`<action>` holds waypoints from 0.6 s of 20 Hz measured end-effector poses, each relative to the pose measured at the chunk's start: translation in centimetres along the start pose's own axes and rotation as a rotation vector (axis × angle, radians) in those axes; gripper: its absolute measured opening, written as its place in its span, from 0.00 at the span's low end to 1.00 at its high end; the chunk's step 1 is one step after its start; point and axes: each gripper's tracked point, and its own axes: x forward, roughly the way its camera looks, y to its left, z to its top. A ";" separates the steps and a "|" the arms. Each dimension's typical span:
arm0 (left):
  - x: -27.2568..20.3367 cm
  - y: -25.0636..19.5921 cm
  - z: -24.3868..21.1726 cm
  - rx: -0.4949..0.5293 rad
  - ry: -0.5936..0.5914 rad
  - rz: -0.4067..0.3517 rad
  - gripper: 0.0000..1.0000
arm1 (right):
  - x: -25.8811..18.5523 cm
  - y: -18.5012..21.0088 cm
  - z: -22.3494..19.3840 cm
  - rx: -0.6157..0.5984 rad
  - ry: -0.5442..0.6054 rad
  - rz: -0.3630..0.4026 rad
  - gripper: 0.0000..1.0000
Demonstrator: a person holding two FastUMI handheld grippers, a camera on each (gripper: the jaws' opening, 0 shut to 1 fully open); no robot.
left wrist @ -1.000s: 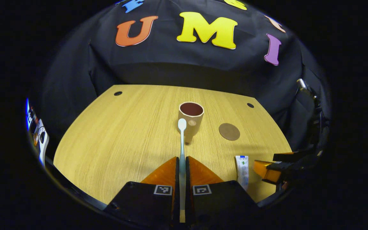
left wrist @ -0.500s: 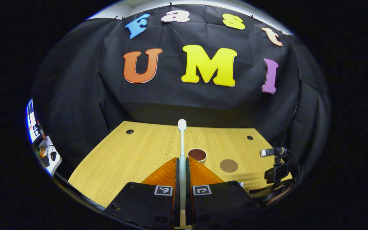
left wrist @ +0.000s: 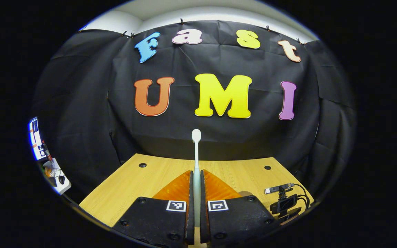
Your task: Put the toothbrush and toothpaste on the desktop into the cup, then pick up the cup and place it on the coaster on the desktop.
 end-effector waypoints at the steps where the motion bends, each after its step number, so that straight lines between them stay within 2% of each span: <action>1: 0.0 0.2 -0.2 -0.002 0.003 0.002 0.09 | 0.0 0.3 0.1 -0.016 -0.008 0.008 0.30; 3: 0.2 0.0 -0.2 -0.006 0.006 -0.003 0.09 | -0.6 1.3 0.6 -0.030 -0.045 0.042 0.25; 5: 0.5 0.0 -0.3 -0.015 0.009 -0.008 0.09 | -2.3 1.9 2.6 -0.059 -0.128 0.063 0.25; 12: 1.8 -0.2 -0.6 -0.015 0.025 -0.017 0.09 | -13.2 4.0 11.5 -0.098 -0.476 0.128 0.25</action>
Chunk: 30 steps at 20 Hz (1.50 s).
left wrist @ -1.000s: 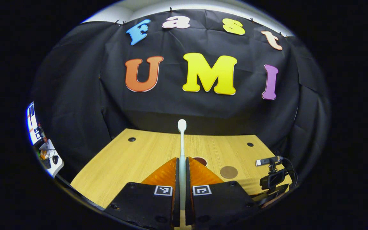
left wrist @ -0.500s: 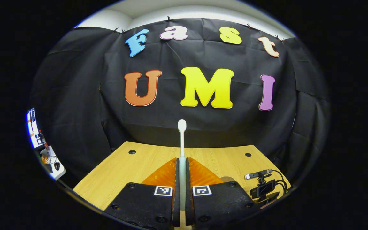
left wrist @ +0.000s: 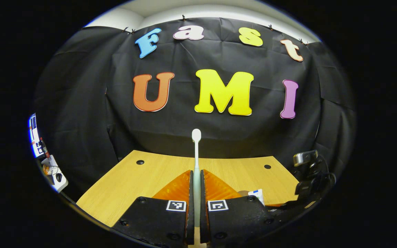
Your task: Put the toothbrush and toothpaste on the desktop into the cup, then pick up the cup and place it on the coaster on the desktop.
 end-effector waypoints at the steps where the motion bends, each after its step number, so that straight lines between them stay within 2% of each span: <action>1: 0.2 -0.2 -0.3 0.000 0.004 -0.007 0.09 | -1.0 0.1 1.7 -0.005 -0.046 0.004 0.25; 4: 0.8 -0.9 -0.9 0.002 0.019 -0.027 0.09 | -3.0 0.6 5.9 -0.005 -0.156 0.009 0.25; 7: 1.5 -1.5 -1.6 0.008 0.034 -0.043 0.09 | -5.1 1.2 8.8 0.019 -0.213 0.032 0.25; 11: 3.5 -2.2 -2.8 0.014 0.049 -0.073 0.09 | -7.2 0.9 10.1 0.002 -0.290 0.019 0.25; 15: 7.1 -2.4 -2.9 0.007 0.004 -0.068 0.09 | -8.1 -0.3 10.4 0.018 -0.288 -0.010 0.25; 19: 11.4 -3.3 -3.9 0.008 -0.029 -0.094 0.09 | -8.4 -2.4 9.5 0.023 -0.298 -0.076 0.25; 24: 16.6 -4.0 -4.5 0.042 -0.104 -0.105 0.09 | -6.7 -4.7 5.8 0.056 -0.205 -0.143 0.25; 30: 20.2 -5.7 -6.6 0.023 -0.128 -0.131 0.09 | -5.5 -5.9 3.1 0.048 -0.135 -0.196 0.25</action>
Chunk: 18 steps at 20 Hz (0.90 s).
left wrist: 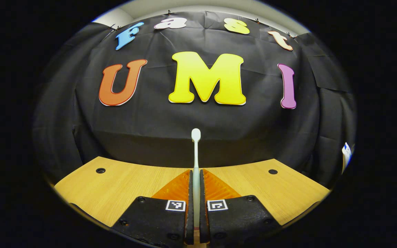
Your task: Put the toothbrush and toothpaste on the desktop into the cup, then pick up the cup and place it on the coaster on the desktop.
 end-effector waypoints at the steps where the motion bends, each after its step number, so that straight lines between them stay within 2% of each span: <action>1: 0.3 0.1 -0.5 -0.008 0.007 0.004 0.09 | 0.0 -0.3 -0.3 0.000 0.009 -0.006 0.25; 10: 1.4 0.4 -3.4 -0.006 0.059 0.006 0.11 | 1.0 -2.6 -1.0 0.023 0.036 -0.068 0.25; 16: 1.0 0.4 -3.7 0.023 0.058 0.009 0.14 | 1.0 -2.5 -1.8 0.025 0.055 -0.064 0.25; 18: 0.6 -0.1 -3.9 0.005 0.063 -0.023 0.28 | 1.0 -2.6 -1.9 0.021 0.057 -0.072 0.25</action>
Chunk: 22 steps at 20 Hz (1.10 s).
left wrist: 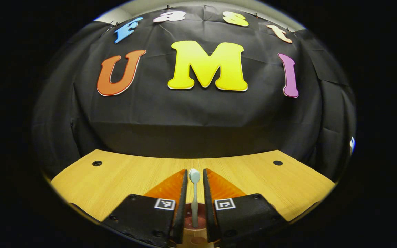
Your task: Put the toothbrush and toothpaste on the desktop into the cup, then pick up the cup and place it on the coaster on the desktop.
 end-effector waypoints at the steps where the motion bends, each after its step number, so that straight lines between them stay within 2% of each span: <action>1: -0.2 -0.1 0.1 -0.002 0.003 -0.003 0.39 | 0.0 0.1 0.0 -0.002 0.000 0.003 0.25; 4: -1.3 0.1 0.5 0.007 0.008 0.006 0.46 | -0.3 0.3 0.5 -0.001 -0.011 0.009 0.25; 5: -1.8 0.1 0.9 0.007 0.008 0.005 0.53 | 0.0 0.7 0.6 -0.001 -0.013 0.015 0.25; 9: -4.3 0.2 2.8 0.023 -0.004 -0.001 0.71 | 0.1 2.0 1.8 -0.002 -0.035 0.048 0.24; 13: -6.9 1.1 3.7 0.005 0.006 0.018 0.84 | 0.6 4.4 3.7 0.001 -0.064 0.093 0.25; 16: -9.3 1.7 4.4 -0.007 0.006 0.054 0.86 | 1.2 6.6 4.9 -0.009 -0.080 0.139 0.25; 17: -10.1 2.0 4.9 -0.003 -0.003 0.064 0.88 | 1.5 7.4 5.4 -0.010 -0.087 0.157 0.22; 18: -10.8 2.2 5.1 0.003 -0.009 0.072 0.90 | 2.0 8.3 5.9 -0.013 -0.094 0.176 0.24; 19: -11.3 2.7 5.3 0.010 -0.006 0.087 0.93 | 2.4 9.2 6.4 -0.017 -0.101 0.193 0.22; 22: -13.4 3.5 5.2 0.002 0.014 0.109 0.93 | 3.9 12.1 7.6 -0.036 -0.117 0.265 0.24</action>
